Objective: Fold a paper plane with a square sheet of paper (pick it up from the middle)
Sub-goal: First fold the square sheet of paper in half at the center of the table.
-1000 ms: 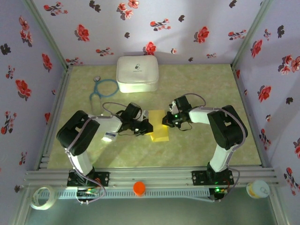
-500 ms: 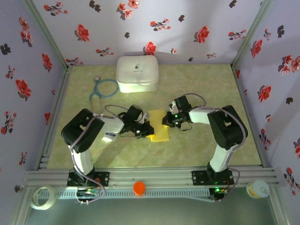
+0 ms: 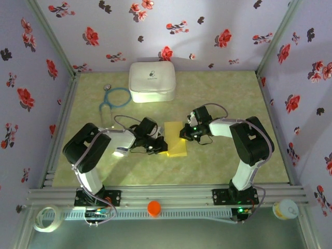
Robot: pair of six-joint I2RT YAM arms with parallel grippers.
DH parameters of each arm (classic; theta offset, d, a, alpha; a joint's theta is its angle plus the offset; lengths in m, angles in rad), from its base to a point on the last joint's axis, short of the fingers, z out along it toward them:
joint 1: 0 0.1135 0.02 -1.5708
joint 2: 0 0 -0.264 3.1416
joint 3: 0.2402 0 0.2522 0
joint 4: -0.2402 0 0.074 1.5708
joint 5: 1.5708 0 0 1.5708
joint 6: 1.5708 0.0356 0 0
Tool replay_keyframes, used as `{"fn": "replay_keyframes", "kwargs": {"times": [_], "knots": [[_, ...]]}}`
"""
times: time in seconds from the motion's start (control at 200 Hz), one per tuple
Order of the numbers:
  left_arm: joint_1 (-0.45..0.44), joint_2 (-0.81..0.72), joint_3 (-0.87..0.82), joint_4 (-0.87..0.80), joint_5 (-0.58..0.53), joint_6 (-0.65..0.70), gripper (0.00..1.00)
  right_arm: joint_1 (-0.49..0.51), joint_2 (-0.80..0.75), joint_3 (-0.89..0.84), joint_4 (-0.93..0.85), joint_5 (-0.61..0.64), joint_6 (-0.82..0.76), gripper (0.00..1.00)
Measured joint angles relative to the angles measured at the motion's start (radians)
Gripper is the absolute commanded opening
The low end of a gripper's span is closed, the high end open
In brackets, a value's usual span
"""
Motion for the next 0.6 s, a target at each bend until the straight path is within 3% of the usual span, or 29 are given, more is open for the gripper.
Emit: {"fn": "replay_keyframes", "kwargs": {"times": [0.6], "knots": [[-0.016,0.057,0.023,0.015,0.05,-0.029,0.08,0.0,-0.005,-0.011,0.014,0.001,0.0,0.0]]}}
